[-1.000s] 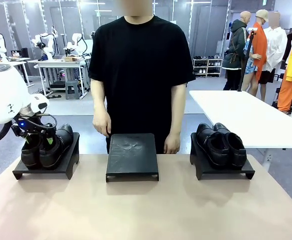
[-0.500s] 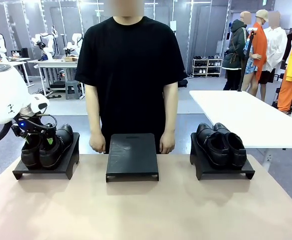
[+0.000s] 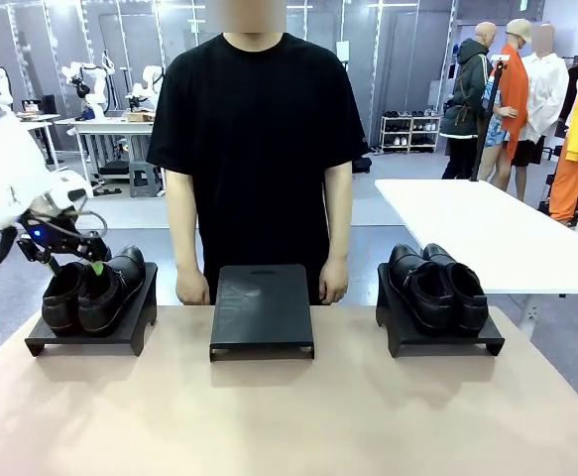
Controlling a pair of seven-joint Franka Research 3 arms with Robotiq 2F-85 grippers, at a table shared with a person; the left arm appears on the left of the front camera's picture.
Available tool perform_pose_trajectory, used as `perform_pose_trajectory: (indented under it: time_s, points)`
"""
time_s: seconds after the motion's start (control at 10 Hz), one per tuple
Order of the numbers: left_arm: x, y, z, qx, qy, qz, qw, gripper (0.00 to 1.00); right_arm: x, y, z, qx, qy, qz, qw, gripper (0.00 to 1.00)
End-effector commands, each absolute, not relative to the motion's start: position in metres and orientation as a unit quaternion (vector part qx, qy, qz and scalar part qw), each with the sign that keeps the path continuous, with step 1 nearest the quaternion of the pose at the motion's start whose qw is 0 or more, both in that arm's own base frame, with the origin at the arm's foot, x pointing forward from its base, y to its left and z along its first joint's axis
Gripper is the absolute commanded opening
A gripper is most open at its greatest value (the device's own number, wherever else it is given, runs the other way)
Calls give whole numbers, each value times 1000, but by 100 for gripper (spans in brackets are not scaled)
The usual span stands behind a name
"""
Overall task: Place the shoes on the stand as instructed by the person.
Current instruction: Pick up another pair of Shoes and place it on the Shoes Stand indicated by the person.
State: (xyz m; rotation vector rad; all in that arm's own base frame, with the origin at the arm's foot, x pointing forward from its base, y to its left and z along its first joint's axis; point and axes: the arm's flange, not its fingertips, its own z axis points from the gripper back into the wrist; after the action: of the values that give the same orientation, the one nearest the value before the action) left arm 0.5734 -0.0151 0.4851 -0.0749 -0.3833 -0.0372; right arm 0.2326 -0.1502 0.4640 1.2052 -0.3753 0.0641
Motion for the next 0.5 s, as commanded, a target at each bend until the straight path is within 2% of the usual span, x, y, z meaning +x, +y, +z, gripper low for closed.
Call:
perform_pose_trajectory:
  time_s: [0.0,0.4]
  points:
    - [539,27,534,-144,-133,-55,979,94,232,-150,467,568,-175,26,804,100]
    - [484,120,535,-348,-107,-79,928,94,232,-150,467,568,-175,26,804,100]
